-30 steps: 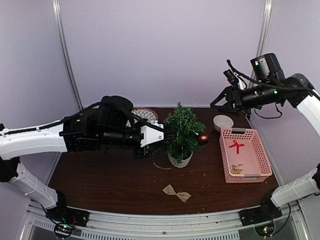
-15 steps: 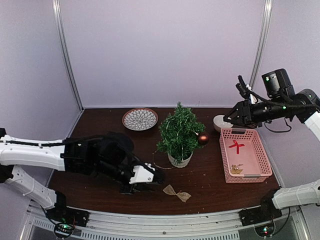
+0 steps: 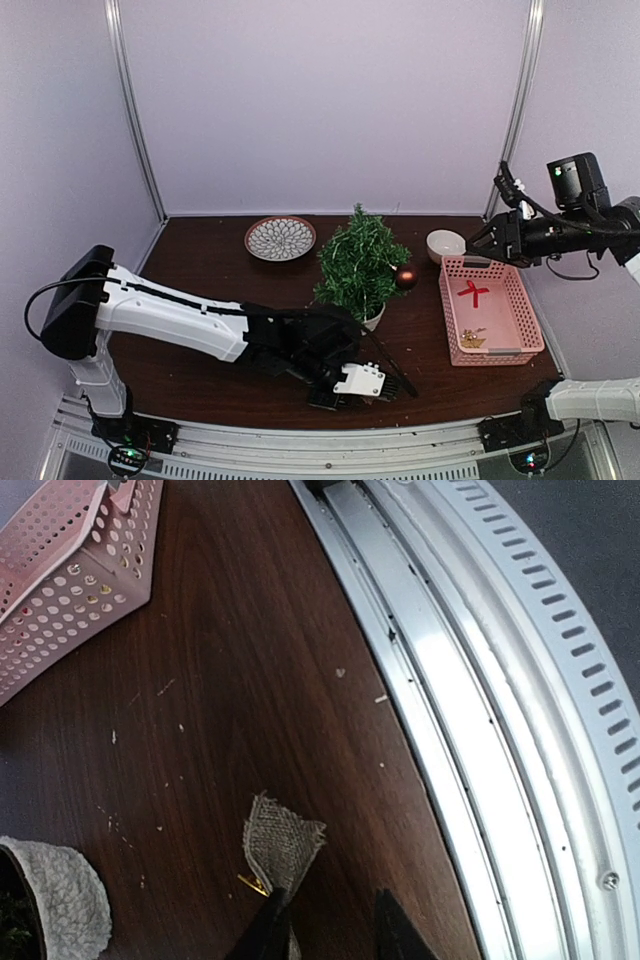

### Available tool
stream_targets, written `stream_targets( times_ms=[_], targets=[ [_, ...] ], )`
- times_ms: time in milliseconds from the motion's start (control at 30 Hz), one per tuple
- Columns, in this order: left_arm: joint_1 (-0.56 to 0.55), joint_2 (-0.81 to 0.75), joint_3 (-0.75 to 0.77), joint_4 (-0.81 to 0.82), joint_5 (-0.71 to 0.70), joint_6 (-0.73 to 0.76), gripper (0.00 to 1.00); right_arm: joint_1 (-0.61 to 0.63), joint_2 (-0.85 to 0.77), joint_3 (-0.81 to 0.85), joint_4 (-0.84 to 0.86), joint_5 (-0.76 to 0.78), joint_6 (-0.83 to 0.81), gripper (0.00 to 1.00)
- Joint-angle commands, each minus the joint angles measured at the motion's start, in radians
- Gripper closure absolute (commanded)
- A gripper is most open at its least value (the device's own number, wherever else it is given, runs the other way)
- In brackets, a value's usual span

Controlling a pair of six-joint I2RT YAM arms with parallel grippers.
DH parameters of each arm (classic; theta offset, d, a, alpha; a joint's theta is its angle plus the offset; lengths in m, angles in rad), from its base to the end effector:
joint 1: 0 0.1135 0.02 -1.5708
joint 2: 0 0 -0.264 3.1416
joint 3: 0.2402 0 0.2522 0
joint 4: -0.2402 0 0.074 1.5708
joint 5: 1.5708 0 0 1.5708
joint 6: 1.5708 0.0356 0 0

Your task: Decorate the small christmas tree

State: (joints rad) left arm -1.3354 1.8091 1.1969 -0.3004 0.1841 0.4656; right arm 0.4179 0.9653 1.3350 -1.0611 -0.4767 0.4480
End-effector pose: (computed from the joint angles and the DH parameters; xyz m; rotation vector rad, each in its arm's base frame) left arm 0.0832 -0.3749 0.1921 2.0553 1.5263 -0.5824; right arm 0.1376 0.0790 0.4077 -0.2332 2.3545 0.9824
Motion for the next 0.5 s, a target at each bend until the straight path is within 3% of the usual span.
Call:
stream_targets(
  times_ms=[0, 467],
  targets=[
    [-0.002, 0.059, 0.052, 0.038, -0.035, 0.015, 0.69, -0.008, -0.034, -0.026, 0.019, -0.01, 0.015, 0.5],
    [0.014, 0.186, 0.106, -0.023, -0.102, -0.029, 0.66, -0.01, -0.078, -0.056, 0.035, -0.007, 0.05, 0.5]
  ],
)
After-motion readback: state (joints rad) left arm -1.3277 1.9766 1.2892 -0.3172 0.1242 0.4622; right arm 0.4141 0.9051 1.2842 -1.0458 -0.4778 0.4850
